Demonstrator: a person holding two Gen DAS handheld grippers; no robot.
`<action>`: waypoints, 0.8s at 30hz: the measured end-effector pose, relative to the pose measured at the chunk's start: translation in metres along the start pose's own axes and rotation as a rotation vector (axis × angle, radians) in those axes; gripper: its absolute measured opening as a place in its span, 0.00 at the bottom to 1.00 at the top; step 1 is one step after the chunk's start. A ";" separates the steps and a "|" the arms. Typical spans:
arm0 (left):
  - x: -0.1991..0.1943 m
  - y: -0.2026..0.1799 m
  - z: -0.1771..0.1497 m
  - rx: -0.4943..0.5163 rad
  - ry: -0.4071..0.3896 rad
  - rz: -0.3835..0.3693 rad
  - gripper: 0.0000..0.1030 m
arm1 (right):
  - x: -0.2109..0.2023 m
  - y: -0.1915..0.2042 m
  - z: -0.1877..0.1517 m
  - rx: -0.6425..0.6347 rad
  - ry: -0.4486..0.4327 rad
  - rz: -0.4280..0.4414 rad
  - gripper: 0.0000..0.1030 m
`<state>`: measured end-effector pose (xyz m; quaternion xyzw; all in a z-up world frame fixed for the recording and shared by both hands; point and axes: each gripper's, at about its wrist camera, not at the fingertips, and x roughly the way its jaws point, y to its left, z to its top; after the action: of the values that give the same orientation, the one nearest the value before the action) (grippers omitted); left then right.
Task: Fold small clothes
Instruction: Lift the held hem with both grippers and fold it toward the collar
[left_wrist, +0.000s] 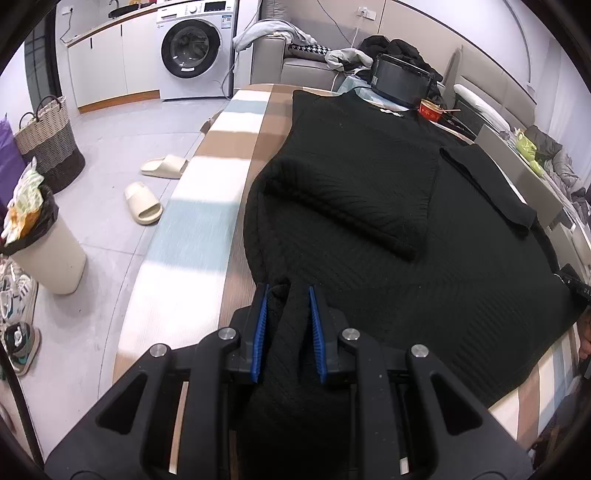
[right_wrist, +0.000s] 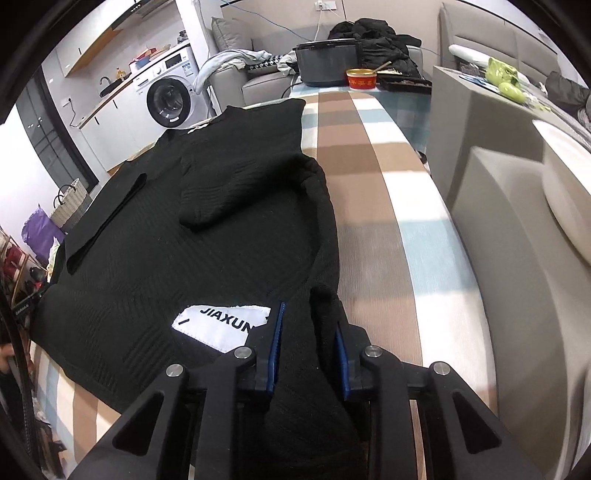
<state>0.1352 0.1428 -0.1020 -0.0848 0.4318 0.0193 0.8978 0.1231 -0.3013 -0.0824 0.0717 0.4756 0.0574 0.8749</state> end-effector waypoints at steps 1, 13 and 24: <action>-0.004 0.001 -0.005 0.001 -0.002 -0.001 0.18 | -0.003 0.001 -0.005 -0.002 0.004 0.002 0.23; -0.050 0.015 -0.023 -0.028 0.004 -0.017 0.22 | -0.052 -0.019 -0.015 0.086 -0.044 0.110 0.38; -0.077 0.020 -0.048 -0.045 0.044 -0.056 0.22 | -0.054 -0.007 -0.022 0.072 -0.037 0.159 0.38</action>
<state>0.0477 0.1570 -0.0738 -0.1173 0.4482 0.0020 0.8862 0.0754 -0.3157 -0.0516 0.1417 0.4540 0.1082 0.8730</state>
